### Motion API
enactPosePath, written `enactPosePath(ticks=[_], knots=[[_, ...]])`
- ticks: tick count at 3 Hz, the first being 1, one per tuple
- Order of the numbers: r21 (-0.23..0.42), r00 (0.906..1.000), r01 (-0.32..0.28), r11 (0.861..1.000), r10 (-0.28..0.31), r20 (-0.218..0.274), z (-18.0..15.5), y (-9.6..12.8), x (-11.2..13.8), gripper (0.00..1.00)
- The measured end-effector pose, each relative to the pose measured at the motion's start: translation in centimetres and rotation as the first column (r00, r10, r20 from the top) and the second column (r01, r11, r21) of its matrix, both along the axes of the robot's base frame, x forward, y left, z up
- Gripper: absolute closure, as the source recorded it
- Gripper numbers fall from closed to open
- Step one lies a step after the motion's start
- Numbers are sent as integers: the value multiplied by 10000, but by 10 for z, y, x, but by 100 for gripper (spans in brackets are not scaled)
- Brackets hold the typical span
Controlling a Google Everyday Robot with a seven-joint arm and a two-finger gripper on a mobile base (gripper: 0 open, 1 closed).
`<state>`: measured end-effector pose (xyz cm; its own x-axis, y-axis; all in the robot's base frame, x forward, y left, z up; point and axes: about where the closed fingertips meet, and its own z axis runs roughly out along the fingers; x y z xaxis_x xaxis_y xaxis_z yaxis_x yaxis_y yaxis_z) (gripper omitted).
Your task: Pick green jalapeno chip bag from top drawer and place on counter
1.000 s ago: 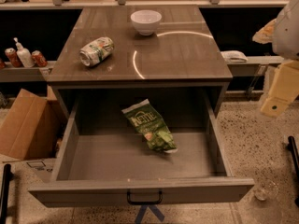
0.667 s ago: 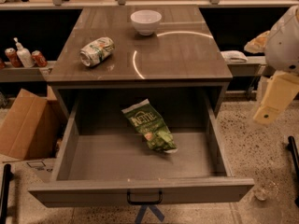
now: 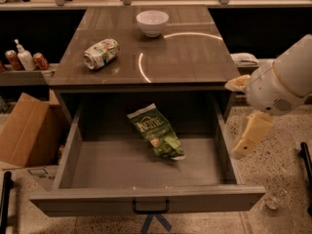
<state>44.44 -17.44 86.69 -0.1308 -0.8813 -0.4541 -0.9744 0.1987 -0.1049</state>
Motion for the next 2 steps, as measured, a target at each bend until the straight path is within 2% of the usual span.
enactPosePath(ticks=[1, 2], knots=[[877, 9975, -221, 9959, 278, -643, -43, 24, 4, 0], [941, 9968, -280, 9952, 348, -715, -51, 27, 8, 0]])
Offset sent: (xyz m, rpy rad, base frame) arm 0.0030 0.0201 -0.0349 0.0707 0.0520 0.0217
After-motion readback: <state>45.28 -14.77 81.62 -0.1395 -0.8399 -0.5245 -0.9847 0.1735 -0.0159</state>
